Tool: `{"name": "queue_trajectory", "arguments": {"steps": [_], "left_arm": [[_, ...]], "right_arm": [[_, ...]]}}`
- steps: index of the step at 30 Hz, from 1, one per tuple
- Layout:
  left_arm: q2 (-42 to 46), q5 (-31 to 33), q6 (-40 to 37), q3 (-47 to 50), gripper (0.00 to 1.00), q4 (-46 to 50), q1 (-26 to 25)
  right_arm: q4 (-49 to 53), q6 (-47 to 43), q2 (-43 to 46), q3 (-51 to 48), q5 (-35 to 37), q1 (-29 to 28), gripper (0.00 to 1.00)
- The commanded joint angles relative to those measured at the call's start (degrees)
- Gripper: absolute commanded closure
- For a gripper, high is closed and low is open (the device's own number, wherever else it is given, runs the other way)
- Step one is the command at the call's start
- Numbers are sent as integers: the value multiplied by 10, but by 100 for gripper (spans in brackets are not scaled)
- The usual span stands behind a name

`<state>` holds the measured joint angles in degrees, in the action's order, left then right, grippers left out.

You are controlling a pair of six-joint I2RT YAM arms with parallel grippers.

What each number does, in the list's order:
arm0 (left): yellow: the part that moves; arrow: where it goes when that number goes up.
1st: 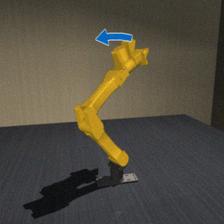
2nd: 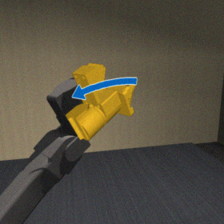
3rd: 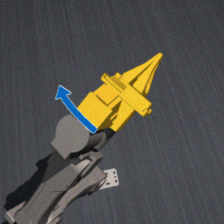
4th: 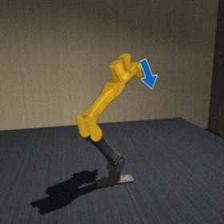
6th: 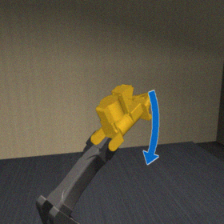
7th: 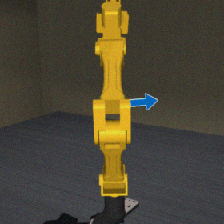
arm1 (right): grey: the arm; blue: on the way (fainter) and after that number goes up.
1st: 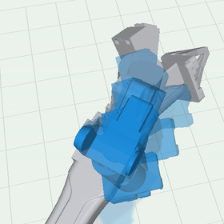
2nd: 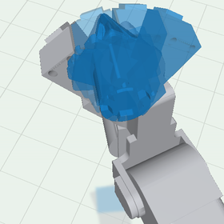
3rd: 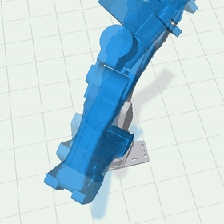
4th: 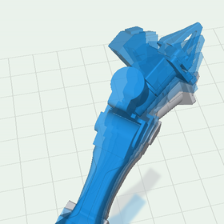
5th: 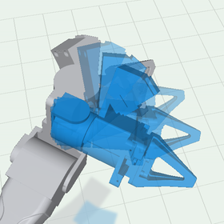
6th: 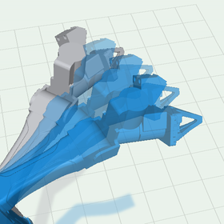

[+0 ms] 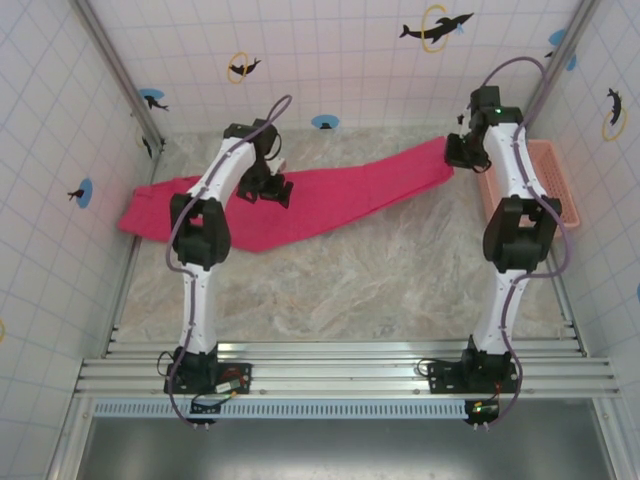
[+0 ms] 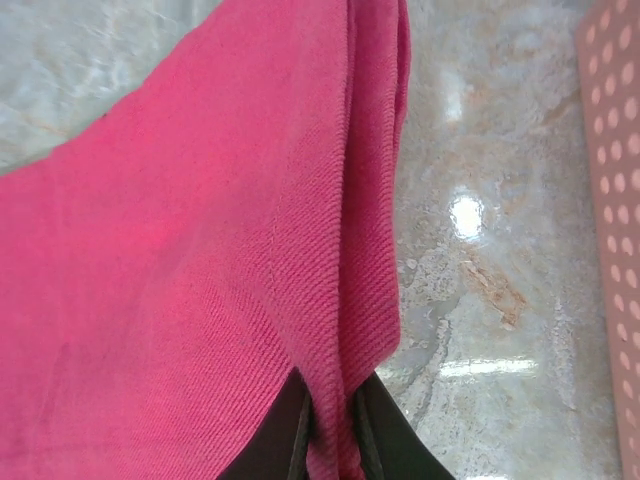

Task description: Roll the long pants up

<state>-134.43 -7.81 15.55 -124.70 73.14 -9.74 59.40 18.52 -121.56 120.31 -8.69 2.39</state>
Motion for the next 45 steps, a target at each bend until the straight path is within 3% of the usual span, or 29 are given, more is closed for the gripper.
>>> {"name": "queue_trajectory", "arguments": {"steps": [1, 5, 9, 14, 20, 24, 29, 37, 42, 45], "left_arm": [[-61, -31, 53, -7, 3, 8, -1], [-84, -22, 79, -19, 3, 5, -16], [-108, -82, 128, -40, 3, -4, -34], [-139, -144, 201, -97, 3, -34, -98], [-177, -249, 347, -121, 3, -160, -172], [-180, -294, 410, -131, 2, -234, -180], [-101, -290, 361, -118, 3, -227, -107], [143, -226, 249, 95, 2, -194, 127], [229, -217, 194, 239, 2, -190, 264], [248, -211, 156, 285, 3, -179, 309]], "right_arm": [[13, -17, 35, 23, -2, 16, 100], [11, -26, 48, 39, -28, 40, 100], [18, -41, 48, 70, -52, 55, 100], [11, -48, 51, 101, -90, 63, 100], [12, -44, 50, 166, -164, 68, 100], [22, -30, 52, 180, -206, 58, 100], [13, -21, 87, 144, -218, 0, 100], [-27, 20, 104, 107, -200, -182, 100], [-73, 78, 32, 155, -189, -297, 100], [-71, 105, -42, 237, -190, -350, 100]]}}
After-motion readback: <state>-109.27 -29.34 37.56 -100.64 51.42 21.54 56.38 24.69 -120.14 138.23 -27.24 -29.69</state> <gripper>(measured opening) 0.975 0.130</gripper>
